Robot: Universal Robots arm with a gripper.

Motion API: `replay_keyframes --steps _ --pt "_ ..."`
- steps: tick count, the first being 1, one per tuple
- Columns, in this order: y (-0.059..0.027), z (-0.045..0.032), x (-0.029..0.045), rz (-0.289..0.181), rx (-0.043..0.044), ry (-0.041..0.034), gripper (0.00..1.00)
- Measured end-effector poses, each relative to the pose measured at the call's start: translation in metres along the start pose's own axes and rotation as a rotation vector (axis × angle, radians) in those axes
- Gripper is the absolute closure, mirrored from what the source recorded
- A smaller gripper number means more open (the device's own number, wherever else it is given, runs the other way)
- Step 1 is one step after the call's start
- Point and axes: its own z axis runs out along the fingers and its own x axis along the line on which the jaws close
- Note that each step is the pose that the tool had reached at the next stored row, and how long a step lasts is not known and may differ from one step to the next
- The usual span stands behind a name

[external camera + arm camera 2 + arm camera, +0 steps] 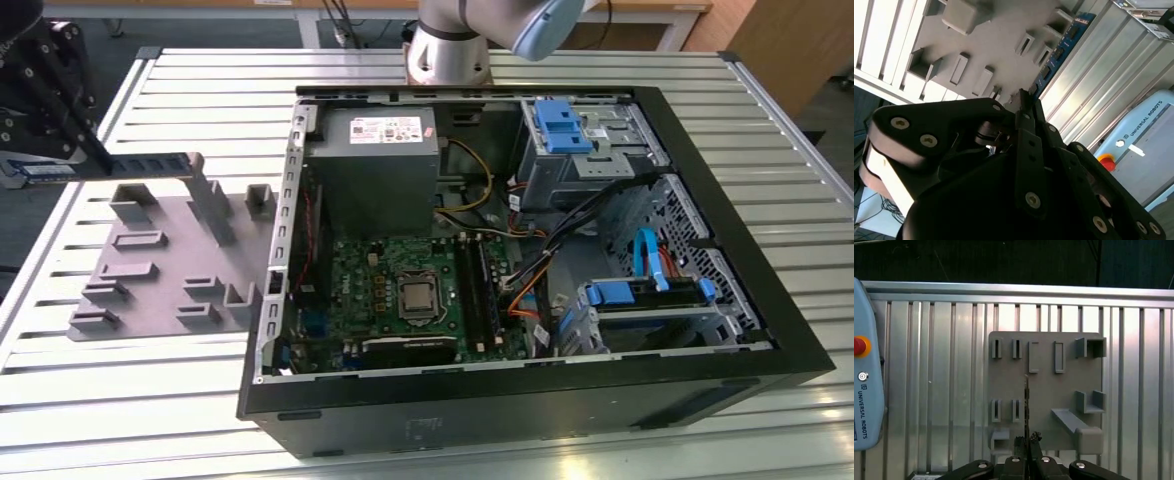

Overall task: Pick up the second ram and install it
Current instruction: 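Pick up the second ram and move it above second insertion slot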

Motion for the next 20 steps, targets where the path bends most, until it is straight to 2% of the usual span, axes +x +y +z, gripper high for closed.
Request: replay_keyframes --steps 3,6,20 --pt "-0.001 -0.0035 -0.0001 0.0 0.0 0.0 0.86" --pt "-0.0049 -0.0038 -0.0001 0.0 0.0 -0.0001 0.86" --pt "-0.0478 -0.0037 0.0 0.0 -0.001 0.0 0.86"
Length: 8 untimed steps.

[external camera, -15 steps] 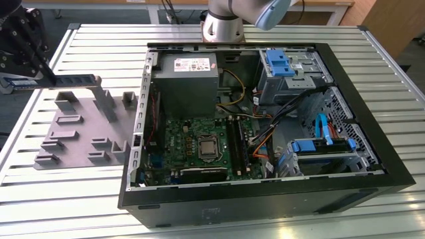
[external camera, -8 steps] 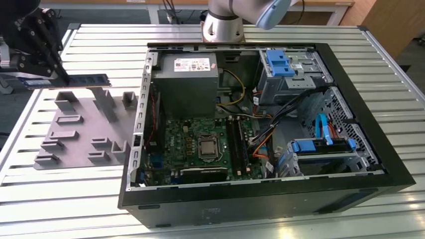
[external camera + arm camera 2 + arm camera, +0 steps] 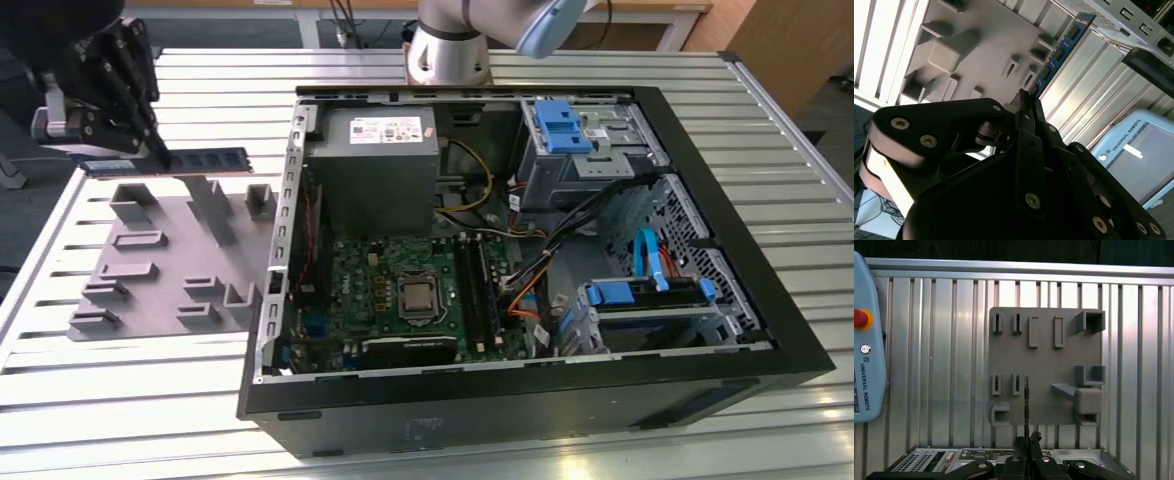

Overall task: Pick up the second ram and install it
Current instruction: 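Pick up the second ram and move it above second insertion slot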

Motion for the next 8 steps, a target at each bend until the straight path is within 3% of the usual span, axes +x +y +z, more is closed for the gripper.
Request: replay_keyframes --steps 8 --pt "-0.0264 0.0 0.0001 0.0 -0.0002 0.0 0.86"
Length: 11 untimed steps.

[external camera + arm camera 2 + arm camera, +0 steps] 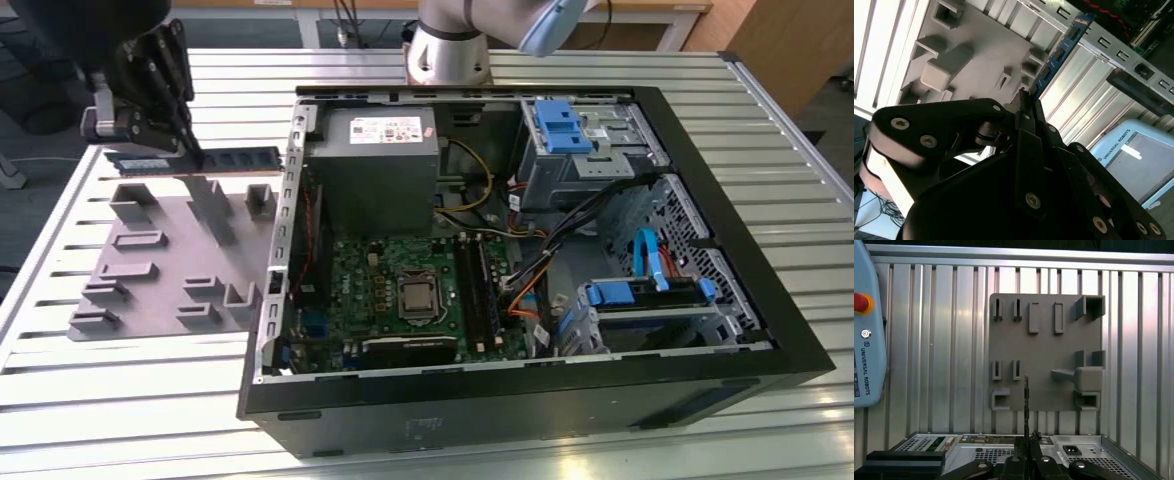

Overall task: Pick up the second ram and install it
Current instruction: 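Pick up the second ram and move it above second insertion slot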

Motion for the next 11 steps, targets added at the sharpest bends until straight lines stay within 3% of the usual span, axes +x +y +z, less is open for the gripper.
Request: replay_keyframes --steps 11 --pt "-0.0383 0.0 0.0001 0.0 -0.0002 -0.0001 0.86"
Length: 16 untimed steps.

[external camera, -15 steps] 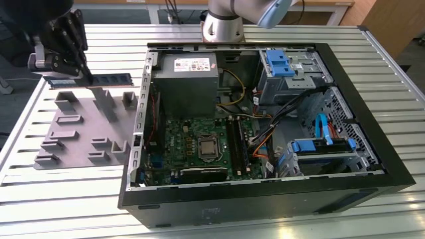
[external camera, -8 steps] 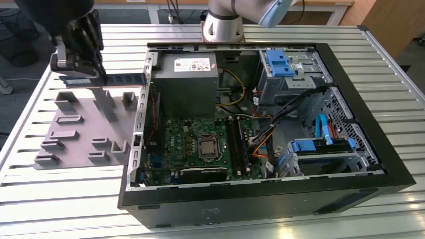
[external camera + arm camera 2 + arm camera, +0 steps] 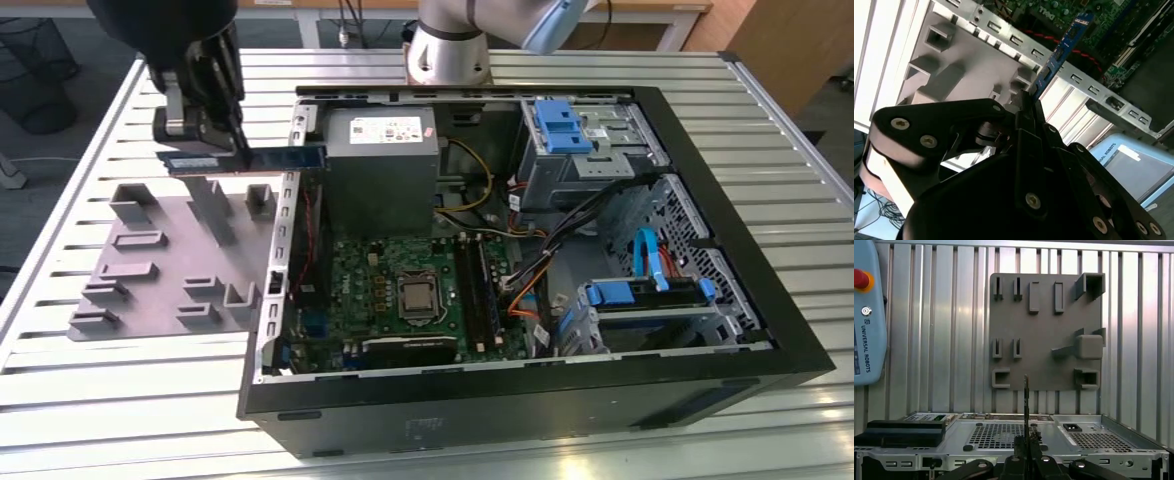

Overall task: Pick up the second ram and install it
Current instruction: 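Pick up the second ram and move it above second insertion slot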

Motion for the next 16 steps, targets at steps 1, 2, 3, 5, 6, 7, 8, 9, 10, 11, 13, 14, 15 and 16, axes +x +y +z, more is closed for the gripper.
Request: replay_keyframes --steps 1,2,3,5,6,7,8,9,10,11,13,14,15,16 --pt "-0.0035 0.0 0.0 0.0 -0.0001 0.0 0.86" --pt "-0.0071 0.0 0.0 0.0 -0.0001 0.0001 0.86" --pt "-0.0107 -0.0001 0.0001 0.0 -0.0002 0.0001 0.86" --pt "-0.0179 0.0 0.0001 0.0 -0.0002 0.0 0.86" --pt "-0.0214 0.0 0.0001 0.0 -0.0001 0.0 0.86" --pt "-0.0252 -0.0001 0.0001 0.0 -0.0003 0.0 0.86" --pt "-0.0287 -0.0001 0.0001 0.0 -0.0002 0.0 0.86" --pt "-0.0322 -0.0001 0.0001 0.0 -0.0003 0.0 0.86" --pt "-0.0357 -0.0001 0.0001 0.0 -0.0003 0.0001 0.86" --pt "-0.0391 -0.0001 0.0001 0.0 -0.0004 0.0001 0.86" --pt "-0.0461 -0.0001 0.0001 0.0 -0.0004 0.0001 0.86" --pt "-0.0496 -0.0001 0.0001 0.0 -0.0004 0.0 0.86" --pt "-0.0534 -0.0001 0.0002 0.0 -0.0004 0.0 0.86" --pt "-0.0569 -0.0001 0.0001 0.0 -0.0005 0.0001 0.86"
